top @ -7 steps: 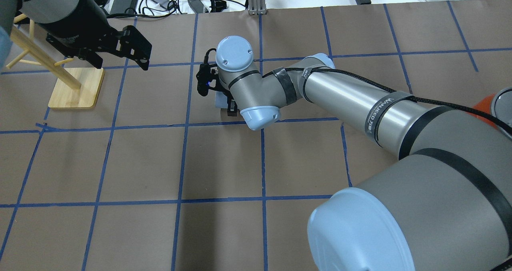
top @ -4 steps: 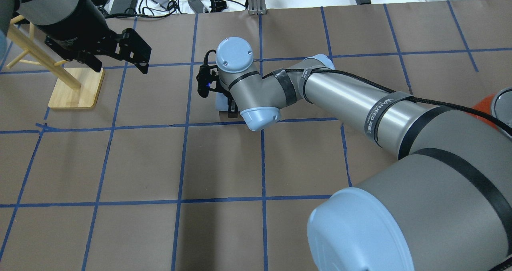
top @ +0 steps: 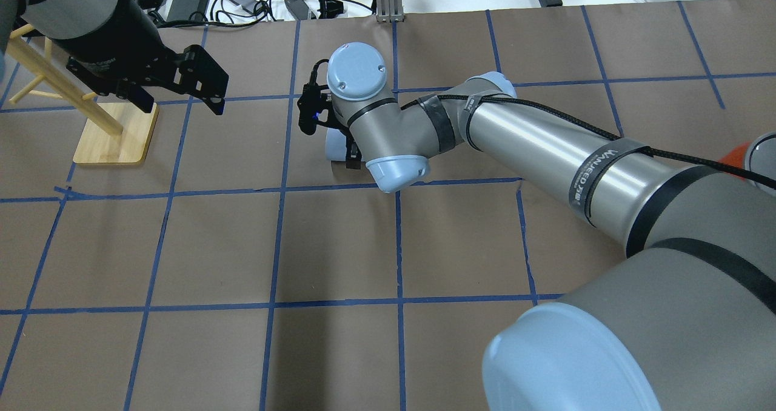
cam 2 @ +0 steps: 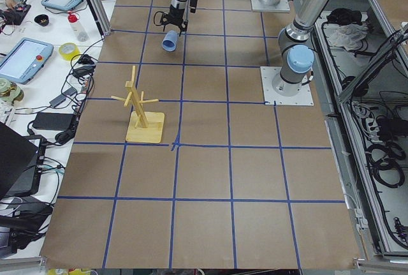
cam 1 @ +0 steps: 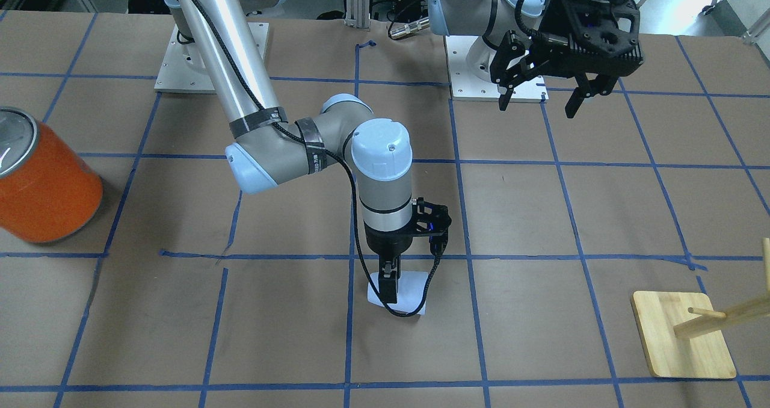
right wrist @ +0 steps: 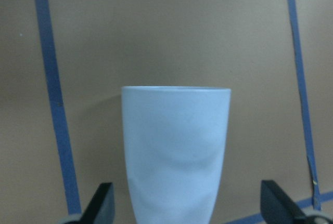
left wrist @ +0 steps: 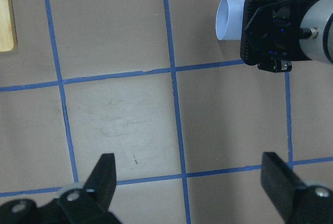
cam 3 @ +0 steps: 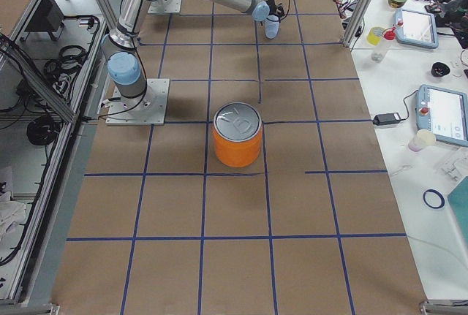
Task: Flip cup
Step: 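Lay the cup on its side and open the right gripper, then withdraw the right gripper while the left gripper reaches toward the cup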
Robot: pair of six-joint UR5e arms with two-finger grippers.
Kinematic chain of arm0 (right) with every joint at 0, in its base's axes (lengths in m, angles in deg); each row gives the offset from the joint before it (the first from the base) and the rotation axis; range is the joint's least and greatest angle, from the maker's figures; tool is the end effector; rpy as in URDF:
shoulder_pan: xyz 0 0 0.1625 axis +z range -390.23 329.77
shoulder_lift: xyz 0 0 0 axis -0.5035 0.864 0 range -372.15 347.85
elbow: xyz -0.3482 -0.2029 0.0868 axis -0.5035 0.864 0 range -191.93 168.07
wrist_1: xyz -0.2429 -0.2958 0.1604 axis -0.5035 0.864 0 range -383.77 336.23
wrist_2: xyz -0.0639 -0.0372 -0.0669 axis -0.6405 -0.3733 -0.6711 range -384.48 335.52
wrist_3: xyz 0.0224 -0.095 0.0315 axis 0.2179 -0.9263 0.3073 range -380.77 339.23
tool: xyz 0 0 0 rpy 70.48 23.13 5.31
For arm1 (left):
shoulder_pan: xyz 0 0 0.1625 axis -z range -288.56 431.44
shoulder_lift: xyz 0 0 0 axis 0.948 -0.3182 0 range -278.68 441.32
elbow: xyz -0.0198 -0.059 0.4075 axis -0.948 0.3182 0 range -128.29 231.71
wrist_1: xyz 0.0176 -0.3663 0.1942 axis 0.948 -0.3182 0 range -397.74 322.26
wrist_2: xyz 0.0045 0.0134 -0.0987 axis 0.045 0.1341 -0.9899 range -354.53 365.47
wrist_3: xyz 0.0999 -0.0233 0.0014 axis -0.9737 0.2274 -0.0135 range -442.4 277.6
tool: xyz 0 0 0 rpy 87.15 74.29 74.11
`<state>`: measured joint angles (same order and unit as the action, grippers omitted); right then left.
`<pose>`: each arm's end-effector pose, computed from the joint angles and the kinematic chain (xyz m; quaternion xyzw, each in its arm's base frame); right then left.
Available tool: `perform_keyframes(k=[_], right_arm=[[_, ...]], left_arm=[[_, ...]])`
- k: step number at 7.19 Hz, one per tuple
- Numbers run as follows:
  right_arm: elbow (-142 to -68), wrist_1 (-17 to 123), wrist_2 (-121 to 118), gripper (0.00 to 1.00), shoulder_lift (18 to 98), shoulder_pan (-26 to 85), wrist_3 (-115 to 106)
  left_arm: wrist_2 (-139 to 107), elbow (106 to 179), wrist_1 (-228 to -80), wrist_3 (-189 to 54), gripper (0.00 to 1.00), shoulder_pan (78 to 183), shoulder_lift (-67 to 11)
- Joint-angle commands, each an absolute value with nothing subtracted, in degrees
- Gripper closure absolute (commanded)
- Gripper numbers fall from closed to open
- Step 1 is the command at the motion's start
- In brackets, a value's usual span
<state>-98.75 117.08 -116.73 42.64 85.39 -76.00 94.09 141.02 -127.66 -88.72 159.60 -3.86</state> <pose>0.4184 -0.5738 0.2261 0.6372 -0.7529 0.1531 0.0604 -0.1207 -0.4699 0.5186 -0.0395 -0.9980 0.0495 0.0085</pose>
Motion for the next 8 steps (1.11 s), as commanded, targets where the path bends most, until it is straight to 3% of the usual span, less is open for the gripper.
perform_keyframes(k=[1, 5, 8], right_arm=[[-99.90, 113.90, -122.89, 0.00, 47.32, 82.11, -61.54], [-103.86, 94.28, -117.17, 0.00, 59.81, 68.15, -24.72], [-104.13, 76.20, -114.21, 0.00, 71.58, 60.39, -22.27]], left_arm=[[93.54, 140.48, -131.34, -88.29, 0.00, 156.28, -4.19], [78.83, 141.44, -127.08, -88.82, 0.00, 153.88, -12.51], [66.66, 146.68, -113.57, -90.74, 0.00, 153.97, -20.43]])
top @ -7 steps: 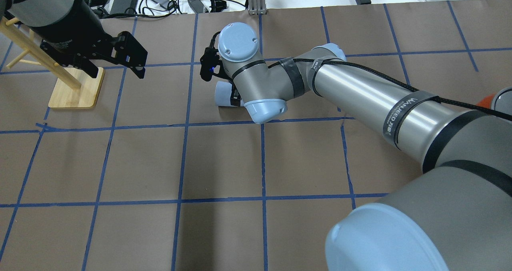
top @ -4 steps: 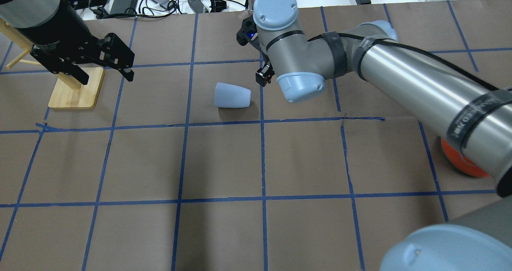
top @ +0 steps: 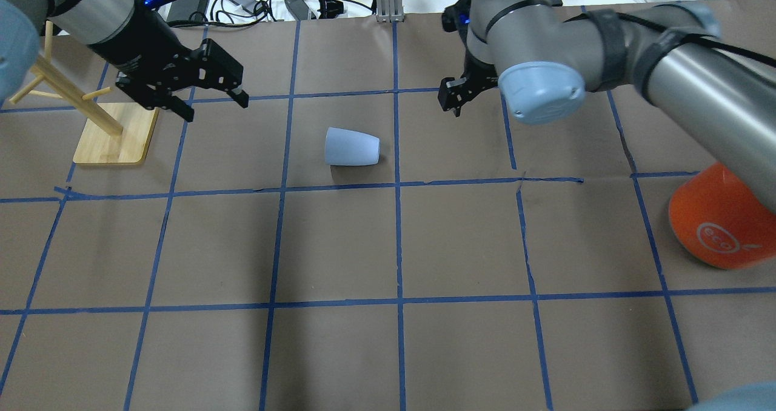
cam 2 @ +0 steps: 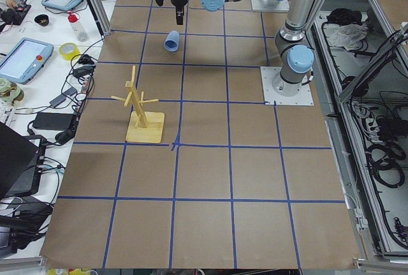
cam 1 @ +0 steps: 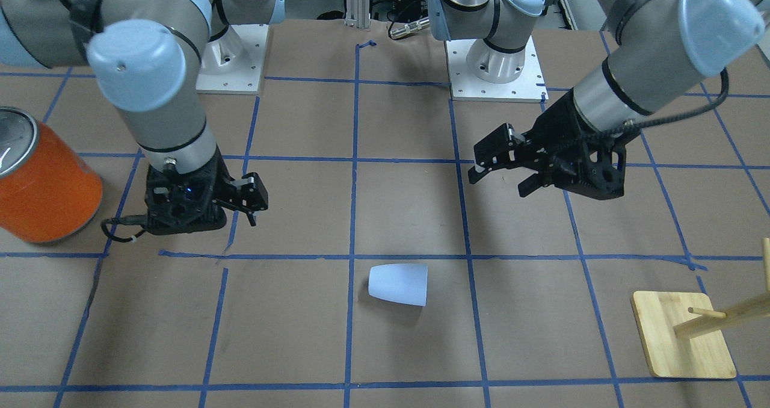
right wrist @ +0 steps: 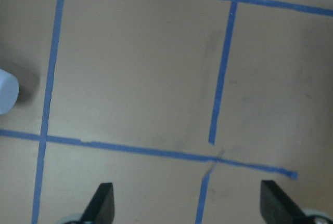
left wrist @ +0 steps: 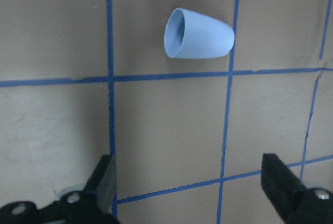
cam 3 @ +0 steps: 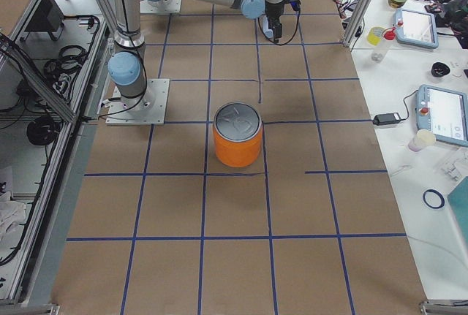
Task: Flip cup
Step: 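Withdraw the right gripper while the left gripper reaches toward the cup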
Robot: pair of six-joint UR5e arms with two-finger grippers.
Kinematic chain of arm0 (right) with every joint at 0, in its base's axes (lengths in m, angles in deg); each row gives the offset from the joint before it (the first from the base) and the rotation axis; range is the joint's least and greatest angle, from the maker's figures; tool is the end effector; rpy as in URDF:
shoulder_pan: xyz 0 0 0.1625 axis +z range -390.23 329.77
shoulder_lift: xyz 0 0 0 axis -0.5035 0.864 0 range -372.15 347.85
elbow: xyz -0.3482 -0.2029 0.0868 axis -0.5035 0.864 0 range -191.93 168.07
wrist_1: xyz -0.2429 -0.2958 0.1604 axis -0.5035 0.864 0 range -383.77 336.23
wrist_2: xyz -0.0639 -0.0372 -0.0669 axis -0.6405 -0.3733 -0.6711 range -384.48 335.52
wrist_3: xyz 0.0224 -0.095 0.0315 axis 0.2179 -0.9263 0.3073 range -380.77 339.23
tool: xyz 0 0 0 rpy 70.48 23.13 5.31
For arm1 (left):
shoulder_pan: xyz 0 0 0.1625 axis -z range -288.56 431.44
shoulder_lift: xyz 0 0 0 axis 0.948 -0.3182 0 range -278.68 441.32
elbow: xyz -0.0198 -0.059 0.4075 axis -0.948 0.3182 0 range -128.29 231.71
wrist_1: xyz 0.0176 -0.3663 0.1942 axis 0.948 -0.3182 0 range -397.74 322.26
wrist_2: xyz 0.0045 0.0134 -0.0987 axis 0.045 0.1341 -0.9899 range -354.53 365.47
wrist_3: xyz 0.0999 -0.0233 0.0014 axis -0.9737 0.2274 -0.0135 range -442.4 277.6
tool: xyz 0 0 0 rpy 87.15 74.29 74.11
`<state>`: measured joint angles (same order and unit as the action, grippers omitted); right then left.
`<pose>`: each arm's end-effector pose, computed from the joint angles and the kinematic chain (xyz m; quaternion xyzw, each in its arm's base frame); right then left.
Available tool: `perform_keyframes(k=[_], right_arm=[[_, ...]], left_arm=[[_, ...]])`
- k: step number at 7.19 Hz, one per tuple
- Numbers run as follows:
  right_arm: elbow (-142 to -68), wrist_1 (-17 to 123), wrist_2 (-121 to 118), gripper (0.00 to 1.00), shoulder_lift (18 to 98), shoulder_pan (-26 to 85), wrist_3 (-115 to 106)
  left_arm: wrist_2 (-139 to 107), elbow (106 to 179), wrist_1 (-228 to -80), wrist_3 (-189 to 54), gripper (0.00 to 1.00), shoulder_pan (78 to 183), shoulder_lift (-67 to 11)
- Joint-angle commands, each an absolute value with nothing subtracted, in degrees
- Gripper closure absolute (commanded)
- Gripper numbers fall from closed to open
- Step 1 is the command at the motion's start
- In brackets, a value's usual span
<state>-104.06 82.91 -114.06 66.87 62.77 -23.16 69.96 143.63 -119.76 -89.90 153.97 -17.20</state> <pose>0.1635 -0.5594 0.3820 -0.0471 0.9984 -0.0311 0.0039 -0.1053 -0.5616 0.4022 0.0046 -0.9751 0.0080 0.2215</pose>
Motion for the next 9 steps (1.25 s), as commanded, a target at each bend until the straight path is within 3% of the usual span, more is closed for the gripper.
perform_keyframes(k=[1, 9], right_arm=[[-104.13, 72.42, -114.22, 0.00, 72.82, 60.03, -22.09], [-99.91, 60.10, -117.35, 0.00, 78.64, 60.04, -21.21]], left_arm=[[61.86, 150.54, -105.94, -92.05, 0.00, 153.97, -24.55], [50.38, 154.27, -99.19, -96.90, 0.00, 153.97, -36.53]])
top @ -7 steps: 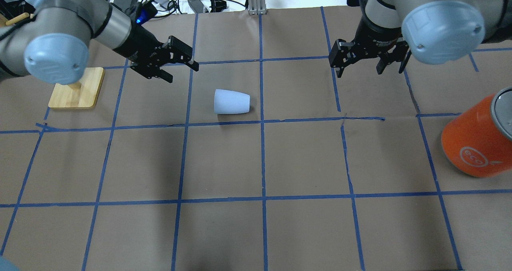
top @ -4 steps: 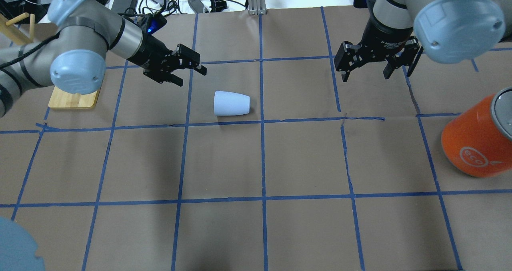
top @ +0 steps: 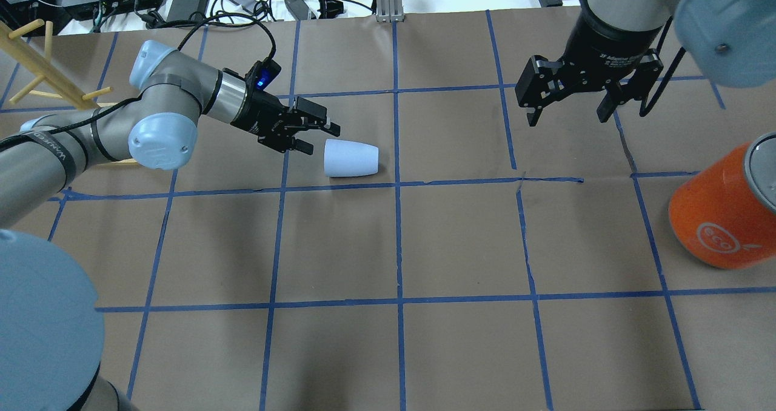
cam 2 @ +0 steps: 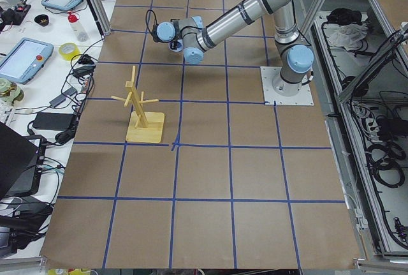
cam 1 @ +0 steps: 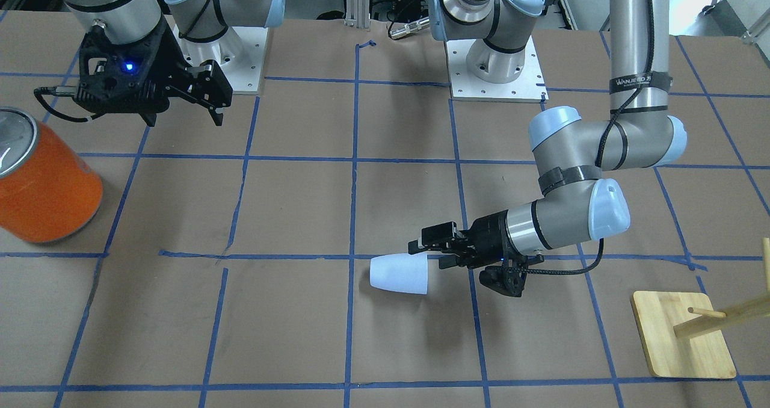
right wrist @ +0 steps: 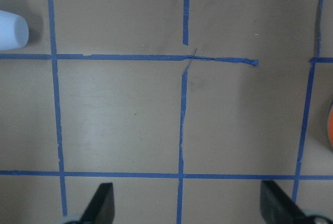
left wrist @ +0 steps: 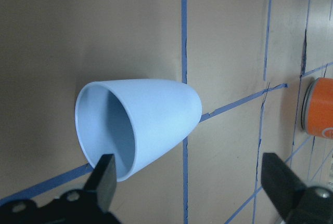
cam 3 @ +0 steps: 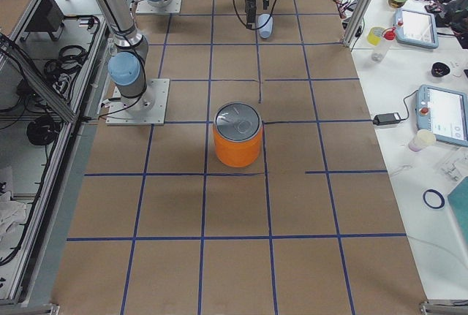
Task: Flip cup
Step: 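Grasp the cup's closed end with the left gripper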
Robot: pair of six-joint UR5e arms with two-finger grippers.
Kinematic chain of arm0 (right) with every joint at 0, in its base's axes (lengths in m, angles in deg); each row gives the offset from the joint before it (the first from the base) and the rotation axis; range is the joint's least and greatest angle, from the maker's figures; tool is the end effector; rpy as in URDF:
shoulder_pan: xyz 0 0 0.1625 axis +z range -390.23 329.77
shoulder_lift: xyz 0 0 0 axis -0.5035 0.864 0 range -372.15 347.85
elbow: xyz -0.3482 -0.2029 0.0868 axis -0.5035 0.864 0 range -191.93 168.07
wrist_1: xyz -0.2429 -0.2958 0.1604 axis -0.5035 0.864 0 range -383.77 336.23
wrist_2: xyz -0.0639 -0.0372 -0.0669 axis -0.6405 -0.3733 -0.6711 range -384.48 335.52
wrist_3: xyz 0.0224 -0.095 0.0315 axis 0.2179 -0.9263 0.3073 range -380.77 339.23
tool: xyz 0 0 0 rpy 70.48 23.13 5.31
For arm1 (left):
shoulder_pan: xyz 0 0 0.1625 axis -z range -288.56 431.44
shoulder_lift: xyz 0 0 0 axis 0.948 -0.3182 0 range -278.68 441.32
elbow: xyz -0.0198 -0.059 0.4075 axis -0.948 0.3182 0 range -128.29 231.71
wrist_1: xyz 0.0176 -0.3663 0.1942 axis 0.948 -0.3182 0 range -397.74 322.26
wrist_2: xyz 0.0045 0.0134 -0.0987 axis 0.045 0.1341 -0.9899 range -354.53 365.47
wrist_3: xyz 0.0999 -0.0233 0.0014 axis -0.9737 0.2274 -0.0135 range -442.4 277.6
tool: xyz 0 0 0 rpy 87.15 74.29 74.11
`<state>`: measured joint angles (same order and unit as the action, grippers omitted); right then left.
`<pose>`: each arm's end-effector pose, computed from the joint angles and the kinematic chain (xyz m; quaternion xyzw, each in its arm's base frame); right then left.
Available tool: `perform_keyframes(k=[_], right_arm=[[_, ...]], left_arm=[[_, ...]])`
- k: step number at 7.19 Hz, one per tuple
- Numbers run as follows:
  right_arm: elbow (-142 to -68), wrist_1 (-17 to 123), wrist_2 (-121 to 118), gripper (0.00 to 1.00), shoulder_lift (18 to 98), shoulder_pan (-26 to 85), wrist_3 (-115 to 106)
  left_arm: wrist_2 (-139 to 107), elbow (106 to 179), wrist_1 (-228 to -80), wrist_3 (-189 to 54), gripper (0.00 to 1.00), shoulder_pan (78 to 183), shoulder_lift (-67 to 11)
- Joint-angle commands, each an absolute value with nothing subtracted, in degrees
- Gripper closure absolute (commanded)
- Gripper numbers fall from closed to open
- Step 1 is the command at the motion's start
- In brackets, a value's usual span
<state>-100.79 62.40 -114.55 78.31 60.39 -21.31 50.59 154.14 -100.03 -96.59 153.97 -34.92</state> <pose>0.1383 -0.4837 0.4794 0.0102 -0.9998 -0.0195 0.0006 -0.1293 -0.5950 0.1964 -0.0175 -0.9206 -0.0153 0.3898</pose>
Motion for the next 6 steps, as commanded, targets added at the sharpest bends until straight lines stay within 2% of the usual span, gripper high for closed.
perform_keyframes(k=[1, 5, 6], right_arm=[[-99.73, 61.74, -126.26, 0.00, 78.64, 60.21, -21.91], [-100.52, 63.51, -123.20, 0.00, 77.49, 60.03, -21.38], [-100.61, 63.60, -122.32, 0.00, 77.32, 60.03, -21.30]], left_arm=[[49.34, 154.45, -98.14, -96.90, 0.00, 153.97, -37.50], [40.19, 154.45, -98.56, -95.94, 0.00, 154.85, -40.67], [35.66, 154.36, -98.65, -94.02, 0.17, 154.94, -41.11]])
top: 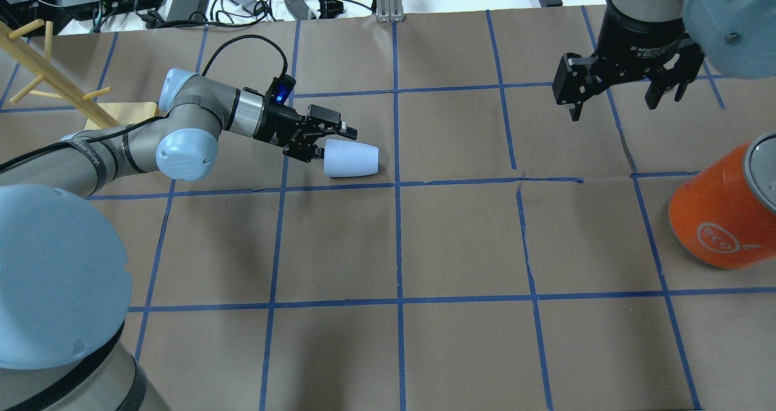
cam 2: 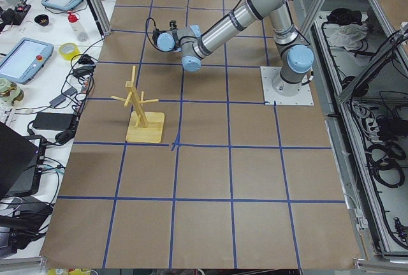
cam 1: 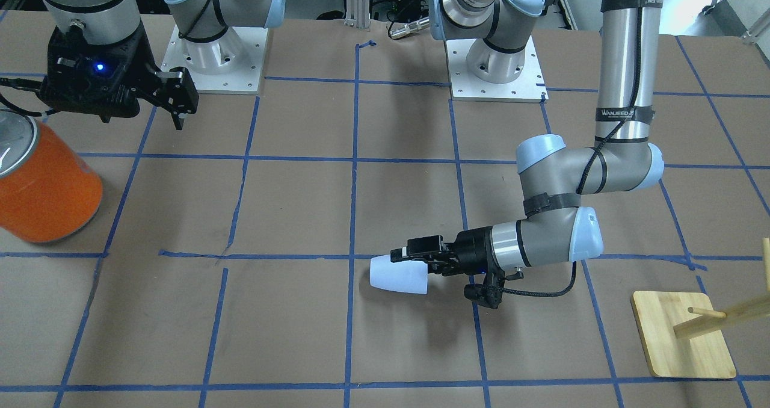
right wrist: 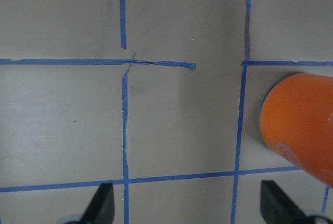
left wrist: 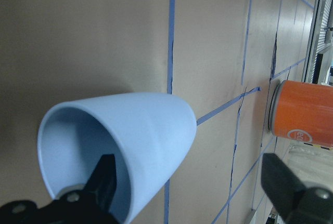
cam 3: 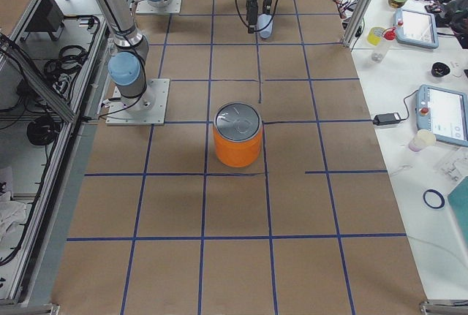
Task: Flip cup
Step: 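Grasp the cup's closed end with the left gripper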
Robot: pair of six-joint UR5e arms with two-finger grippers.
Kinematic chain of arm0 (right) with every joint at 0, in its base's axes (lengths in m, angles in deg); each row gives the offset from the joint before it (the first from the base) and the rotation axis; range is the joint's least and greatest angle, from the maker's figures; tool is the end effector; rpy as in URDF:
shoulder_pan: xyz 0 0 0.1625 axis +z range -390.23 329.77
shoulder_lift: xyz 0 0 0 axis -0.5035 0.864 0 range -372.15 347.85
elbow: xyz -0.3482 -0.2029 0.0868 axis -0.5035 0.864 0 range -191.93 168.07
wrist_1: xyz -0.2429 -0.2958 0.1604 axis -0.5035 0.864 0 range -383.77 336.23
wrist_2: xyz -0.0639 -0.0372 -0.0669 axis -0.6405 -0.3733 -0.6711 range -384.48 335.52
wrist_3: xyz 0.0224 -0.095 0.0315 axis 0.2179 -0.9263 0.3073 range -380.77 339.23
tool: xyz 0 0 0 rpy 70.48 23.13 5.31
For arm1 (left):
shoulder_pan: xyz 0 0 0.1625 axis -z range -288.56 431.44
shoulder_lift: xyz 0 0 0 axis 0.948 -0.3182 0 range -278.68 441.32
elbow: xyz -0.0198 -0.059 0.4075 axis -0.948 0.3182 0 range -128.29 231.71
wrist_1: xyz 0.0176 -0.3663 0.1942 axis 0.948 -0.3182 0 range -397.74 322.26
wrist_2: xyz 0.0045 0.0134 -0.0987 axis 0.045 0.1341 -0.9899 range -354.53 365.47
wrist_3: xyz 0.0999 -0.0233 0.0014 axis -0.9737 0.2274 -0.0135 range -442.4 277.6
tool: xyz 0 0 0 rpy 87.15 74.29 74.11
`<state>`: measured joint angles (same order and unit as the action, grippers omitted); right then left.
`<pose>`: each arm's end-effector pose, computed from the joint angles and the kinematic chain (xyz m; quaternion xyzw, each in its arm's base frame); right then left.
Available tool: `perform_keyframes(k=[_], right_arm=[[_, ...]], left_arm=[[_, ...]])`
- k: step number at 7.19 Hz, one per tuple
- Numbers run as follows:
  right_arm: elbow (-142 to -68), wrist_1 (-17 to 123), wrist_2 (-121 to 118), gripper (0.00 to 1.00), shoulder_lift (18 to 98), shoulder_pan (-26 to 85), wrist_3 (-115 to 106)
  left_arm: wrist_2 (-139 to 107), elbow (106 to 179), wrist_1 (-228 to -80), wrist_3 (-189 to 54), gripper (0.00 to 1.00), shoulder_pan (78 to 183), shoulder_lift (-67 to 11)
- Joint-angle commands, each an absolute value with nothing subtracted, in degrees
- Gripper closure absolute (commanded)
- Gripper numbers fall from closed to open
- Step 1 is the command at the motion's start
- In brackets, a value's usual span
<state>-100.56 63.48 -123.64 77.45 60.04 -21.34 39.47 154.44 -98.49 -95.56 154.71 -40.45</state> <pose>0.1192 -0.4917 0.4772 0.0086 -0.9967 -0.0157 0.0798 -0.1490 -0.6000 0.1560 0.0132 -0.8773 -0.0350 0.4785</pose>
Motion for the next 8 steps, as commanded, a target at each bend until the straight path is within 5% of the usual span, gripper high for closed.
perform_keyframes(k=[1, 3, 8], right_arm=[[-100.70, 63.60, -121.87, 0.00, 77.23, 60.03, -21.38], [-100.79, 63.60, -121.78, 0.00, 77.23, 60.03, -21.39], [-100.79, 64.12, -121.87, 0.00, 77.14, 60.03, -21.39]], left_arm=[[34.40, 154.28, -98.83, -88.69, 0.33, 154.94, -41.02], [34.91, 154.27, -98.91, -87.68, 0.94, 154.94, -40.24], [34.65, 153.49, -98.13, -77.16, 1.00, 154.94, -36.64]])
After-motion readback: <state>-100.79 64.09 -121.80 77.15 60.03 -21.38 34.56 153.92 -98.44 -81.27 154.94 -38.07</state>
